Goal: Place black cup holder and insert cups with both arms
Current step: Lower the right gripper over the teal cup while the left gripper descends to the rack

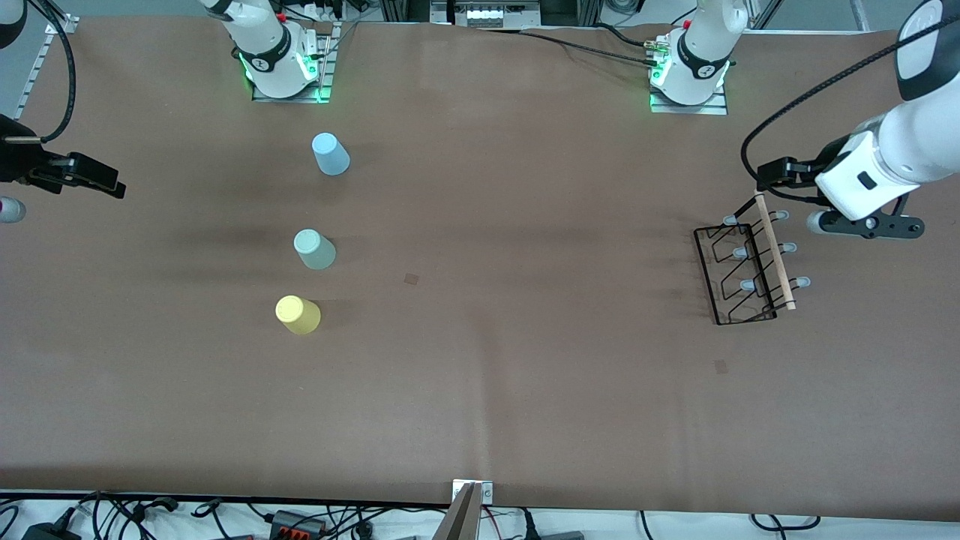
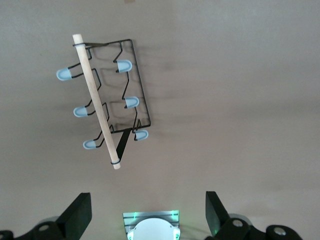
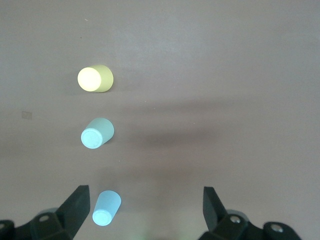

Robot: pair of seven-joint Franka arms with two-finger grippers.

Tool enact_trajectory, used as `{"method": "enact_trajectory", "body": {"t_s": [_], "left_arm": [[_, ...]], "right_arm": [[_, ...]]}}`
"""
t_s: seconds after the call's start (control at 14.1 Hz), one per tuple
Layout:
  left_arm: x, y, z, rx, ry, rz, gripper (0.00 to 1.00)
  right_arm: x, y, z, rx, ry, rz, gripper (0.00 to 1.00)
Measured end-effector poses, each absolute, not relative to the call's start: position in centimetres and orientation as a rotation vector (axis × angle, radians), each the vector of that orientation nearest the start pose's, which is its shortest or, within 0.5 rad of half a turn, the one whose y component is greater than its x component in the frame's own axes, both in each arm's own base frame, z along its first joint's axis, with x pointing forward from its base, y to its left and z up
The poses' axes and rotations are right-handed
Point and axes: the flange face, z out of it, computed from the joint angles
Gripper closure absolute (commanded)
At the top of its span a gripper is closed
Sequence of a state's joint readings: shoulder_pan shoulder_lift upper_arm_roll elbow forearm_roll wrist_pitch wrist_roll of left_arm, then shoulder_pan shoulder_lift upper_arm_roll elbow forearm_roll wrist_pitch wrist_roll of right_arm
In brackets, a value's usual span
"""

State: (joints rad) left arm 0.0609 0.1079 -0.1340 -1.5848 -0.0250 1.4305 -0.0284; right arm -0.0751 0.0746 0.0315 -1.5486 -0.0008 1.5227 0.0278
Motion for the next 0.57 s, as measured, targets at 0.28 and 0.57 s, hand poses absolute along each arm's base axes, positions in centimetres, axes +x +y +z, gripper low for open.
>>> {"method": "enact_trajectory", "body": {"t_s": [0.28, 0.57], "left_arm": [[57.2, -3.1, 56.1, -3.161, 0.044, 0.292, 0.00], [58.2, -1.3, 56.8, -3.176, -0.008, 0.164, 0.00]], "right_arm": [[57.0, -2.7, 58.9, -3.133, 0.116, 0.158, 0.00], [57.2, -2.7, 58.3, -3.131, 0.102, 0.181, 0.00]]}}
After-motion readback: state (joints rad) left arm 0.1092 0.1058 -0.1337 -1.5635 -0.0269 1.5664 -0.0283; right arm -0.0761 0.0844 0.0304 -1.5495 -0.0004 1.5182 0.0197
